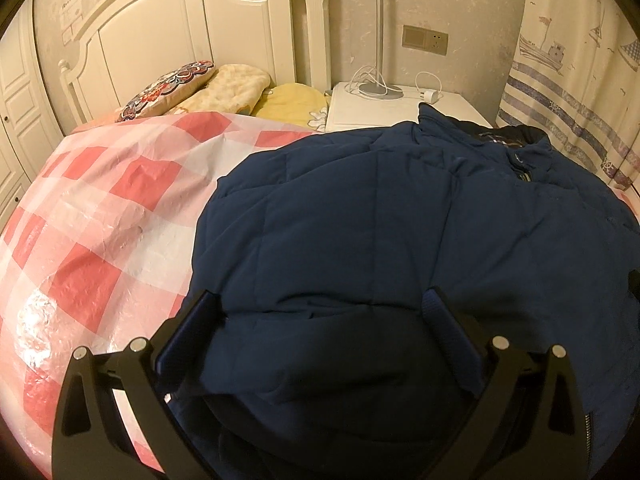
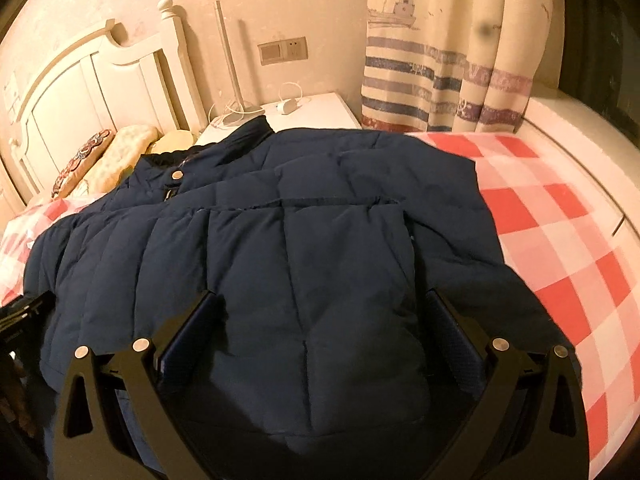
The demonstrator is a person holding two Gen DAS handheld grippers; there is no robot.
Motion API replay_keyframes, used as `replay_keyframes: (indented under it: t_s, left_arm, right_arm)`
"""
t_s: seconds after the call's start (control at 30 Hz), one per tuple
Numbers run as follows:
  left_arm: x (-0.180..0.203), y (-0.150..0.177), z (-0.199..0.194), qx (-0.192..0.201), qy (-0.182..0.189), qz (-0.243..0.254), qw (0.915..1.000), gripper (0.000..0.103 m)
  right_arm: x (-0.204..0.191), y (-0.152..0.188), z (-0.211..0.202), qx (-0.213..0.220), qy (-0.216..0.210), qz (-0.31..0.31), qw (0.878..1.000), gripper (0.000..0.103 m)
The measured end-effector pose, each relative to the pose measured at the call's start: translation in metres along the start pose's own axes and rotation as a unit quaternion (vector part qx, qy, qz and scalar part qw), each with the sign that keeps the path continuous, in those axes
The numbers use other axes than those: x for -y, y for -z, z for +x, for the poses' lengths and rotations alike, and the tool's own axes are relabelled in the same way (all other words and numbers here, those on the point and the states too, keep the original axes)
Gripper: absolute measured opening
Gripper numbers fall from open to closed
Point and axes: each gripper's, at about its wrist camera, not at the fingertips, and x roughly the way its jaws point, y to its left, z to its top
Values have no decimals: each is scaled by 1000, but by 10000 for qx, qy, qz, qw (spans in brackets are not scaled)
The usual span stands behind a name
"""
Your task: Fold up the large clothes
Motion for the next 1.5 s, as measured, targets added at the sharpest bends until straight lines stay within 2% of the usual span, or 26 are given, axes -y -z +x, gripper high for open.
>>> replay_keyframes:
  t_s: [0.1,0.23,0.3,0.37,0.43,0.5,0.53,0.6,0.63,0.67,0.73,0.8,0.9,0.97,1.0,1.03,1.1,1.17,1.23,1.3,1.37,1.43,1.5]
  left_arm:
    - [1,0,1,-12,-24,23,10000,101]
    - [4,2,-21,-81,-236,110,9996,101]
    - [8,9,-49,108,126,39,9999,101]
    - [15,20,-75,309,536,129,9980,101]
    - [30,35,-90,416,668,411,9961,101]
    - [43,47,-83,254,648,585,9959,101]
    - [48,52,-73,103,603,641,9961,101]
    - [55,64,-49,-287,455,712,9960,101]
    - [56,67,-44,-304,419,745,9959,101]
    - [53,66,-46,-263,470,695,9961,101]
    - [48,65,-50,-329,468,660,9962,101]
    - [38,70,-68,-136,423,536,9976,101]
    - [23,87,-86,76,344,573,9977,101]
    - [15,101,-81,-109,143,639,9978,101]
    - [5,105,-74,-312,335,459,9979,101]
    - [-5,102,-74,-338,531,232,9977,101]
    - [-16,100,-75,-352,421,-27,9985,101]
    - [-17,105,-87,-311,394,-42,9987,101]
    - [-10,114,-106,-216,682,74,9974,101]
    - [0,126,-122,-112,827,301,9961,101]
    - [12,139,-126,-171,888,621,9940,101]
    - [32,150,-110,-425,709,1052,9910,101]
    - [30,152,-110,-336,695,1011,9919,101]
  right_arm:
    - [3,0,2,-55,-136,79,9999,98]
    - [11,-2,1,-330,-719,265,9965,98]
    - [19,2,-15,-322,-860,588,9940,98]
    - [23,9,-41,-59,-967,814,9920,98]
    - [11,14,-61,187,-949,443,9943,98]
    - [-17,24,-71,246,-572,-472,9969,98]
    - [-30,30,-66,115,-269,-966,9949,99]
    - [-40,43,-48,-349,101,-1460,9886,99]
    - [-38,48,-41,-496,143,-1527,9869,99]
    - [-33,52,-37,-634,4,-1451,9874,99]
    - [-13,51,-41,-905,-328,-986,9905,98]
    - [2,50,-60,-739,-391,-781,9934,98]
    - [19,59,-90,-427,-391,-880,9944,98]
    - [26,74,-84,-669,-185,-1107,9914,98]
    - [30,81,-73,-878,-40,-1205,9888,98]
    - [36,87,-68,-913,-182,-1168,9888,98]
    - [41,89,-77,-903,-153,-1027,9905,98]
    - [37,90,-94,-834,-155,-974,9916,98]
    - [24,94,-122,-538,-645,-1124,9901,98]
    - [9,106,-139,-451,-780,-1417,9858,98]
    - [-17,126,-140,-635,-951,-1954,9740,98]
    - [-34,149,-122,-1059,-769,-2404,9618,98]
    - [-31,148,-123,-937,-776,-2233,9671,98]
